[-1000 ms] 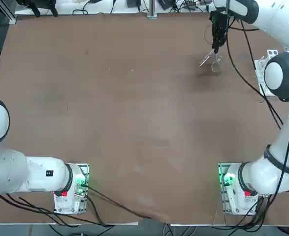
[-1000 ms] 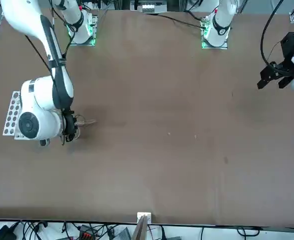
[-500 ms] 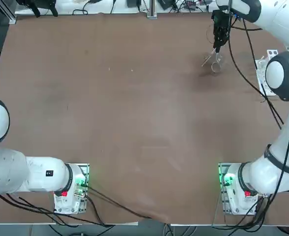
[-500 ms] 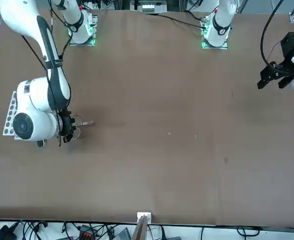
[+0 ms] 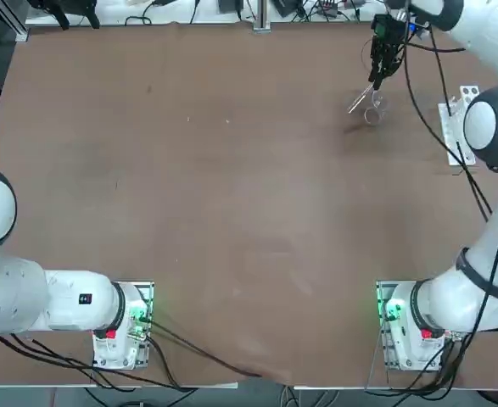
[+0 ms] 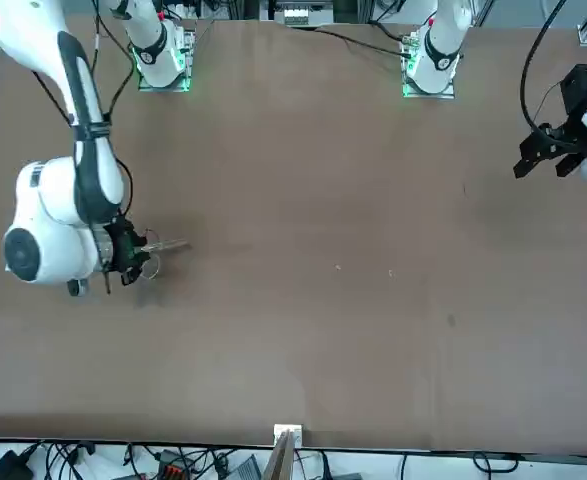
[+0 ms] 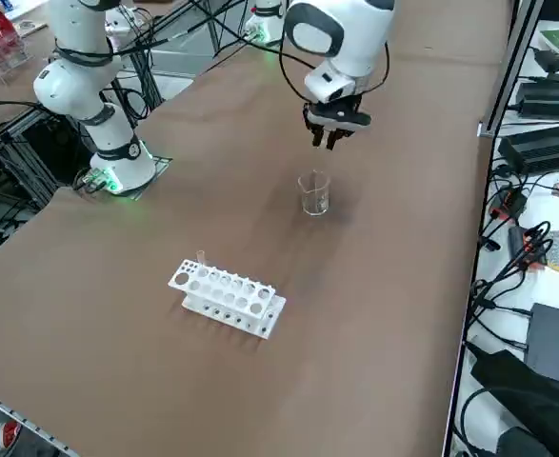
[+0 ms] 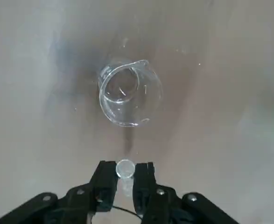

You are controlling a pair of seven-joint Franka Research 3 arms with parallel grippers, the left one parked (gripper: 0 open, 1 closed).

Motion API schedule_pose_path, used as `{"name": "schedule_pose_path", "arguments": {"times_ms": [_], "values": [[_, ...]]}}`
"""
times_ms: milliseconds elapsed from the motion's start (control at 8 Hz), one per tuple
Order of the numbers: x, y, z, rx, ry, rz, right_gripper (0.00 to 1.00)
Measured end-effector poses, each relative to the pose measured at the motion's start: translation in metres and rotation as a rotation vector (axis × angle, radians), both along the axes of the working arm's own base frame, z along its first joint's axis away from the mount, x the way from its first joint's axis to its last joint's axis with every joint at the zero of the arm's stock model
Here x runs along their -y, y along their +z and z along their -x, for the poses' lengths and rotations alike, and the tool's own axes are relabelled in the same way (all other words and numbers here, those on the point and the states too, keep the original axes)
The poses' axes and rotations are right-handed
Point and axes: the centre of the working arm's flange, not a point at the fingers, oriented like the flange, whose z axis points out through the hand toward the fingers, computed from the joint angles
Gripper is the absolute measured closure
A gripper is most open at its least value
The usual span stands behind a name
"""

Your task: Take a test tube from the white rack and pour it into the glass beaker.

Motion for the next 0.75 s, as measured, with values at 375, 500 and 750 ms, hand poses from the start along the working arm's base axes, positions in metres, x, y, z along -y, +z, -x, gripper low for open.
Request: {"name": "schedule_pose_path", "arguments": {"times_ms": [375,500,750], "values": [[0.025,-0.01,0.006,-0.011,0.013,-0.139,0.77],[0.034,-0.016,0.008,-0.013,0.014,-0.181,0.77],[0.055,-0.023,0.011,-0.002,0.021,-0.263,0.77]]}}
